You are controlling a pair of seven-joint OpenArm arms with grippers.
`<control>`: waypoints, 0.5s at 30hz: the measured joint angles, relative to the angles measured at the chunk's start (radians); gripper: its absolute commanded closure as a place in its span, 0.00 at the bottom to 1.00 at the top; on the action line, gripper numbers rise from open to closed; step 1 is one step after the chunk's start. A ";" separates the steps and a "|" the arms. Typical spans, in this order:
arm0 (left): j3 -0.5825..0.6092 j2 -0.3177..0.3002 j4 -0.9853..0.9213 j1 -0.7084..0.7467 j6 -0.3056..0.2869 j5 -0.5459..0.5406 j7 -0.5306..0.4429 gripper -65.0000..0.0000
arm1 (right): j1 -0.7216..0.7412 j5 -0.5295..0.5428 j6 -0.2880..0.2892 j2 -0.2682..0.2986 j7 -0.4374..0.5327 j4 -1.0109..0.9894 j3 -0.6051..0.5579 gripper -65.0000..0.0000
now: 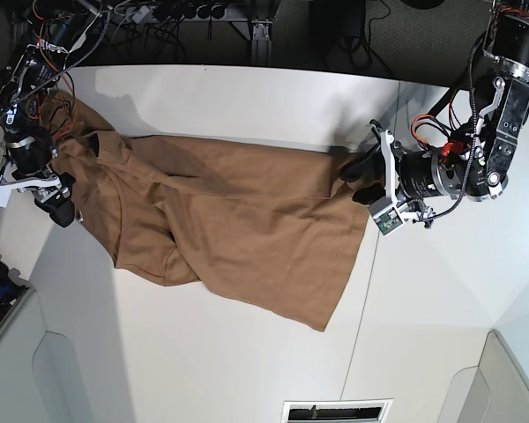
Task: Layout the t-shirt on the table in an organized manner, then fold the t-shirt properly
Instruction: 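Pull the held shirt edge with the left gripper away from the right gripper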
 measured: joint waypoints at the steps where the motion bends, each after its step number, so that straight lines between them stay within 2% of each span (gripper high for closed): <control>1: 0.000 -0.002 0.000 0.000 0.000 0.023 0.000 0.57 | 0.000 0.000 0.000 0.000 0.000 0.000 0.000 0.47; 3: 0.000 -0.003 0.000 0.000 0.000 0.045 0.000 0.61 | 0.000 0.000 0.000 0.000 0.000 0.000 0.000 0.47; 5: 0.000 -0.002 0.000 0.002 0.000 0.055 0.000 0.76 | 0.000 0.000 0.000 0.000 0.000 0.000 0.000 0.47; 7: 0.000 -0.005 0.000 0.007 0.000 0.054 -0.001 0.96 | 0.000 0.000 0.000 0.000 0.000 0.000 0.000 0.47; 8: 0.000 -0.008 0.000 0.013 0.000 0.050 -0.003 1.00 | 0.000 0.000 0.000 0.000 0.000 0.000 0.000 0.47; 11: 0.000 -0.037 0.000 0.040 -0.001 -0.006 0.021 1.00 | 0.000 -0.039 -0.028 0.000 0.012 0.000 0.000 0.47; 13: 0.000 -0.080 0.001 0.062 -0.001 -0.063 0.034 1.00 | 0.000 -0.071 -0.053 -0.002 0.041 0.000 0.000 0.48; 15: 0.000 -0.137 0.016 0.085 -0.001 -0.103 0.035 1.00 | 0.000 -0.092 -0.065 0.000 0.047 0.000 0.000 0.60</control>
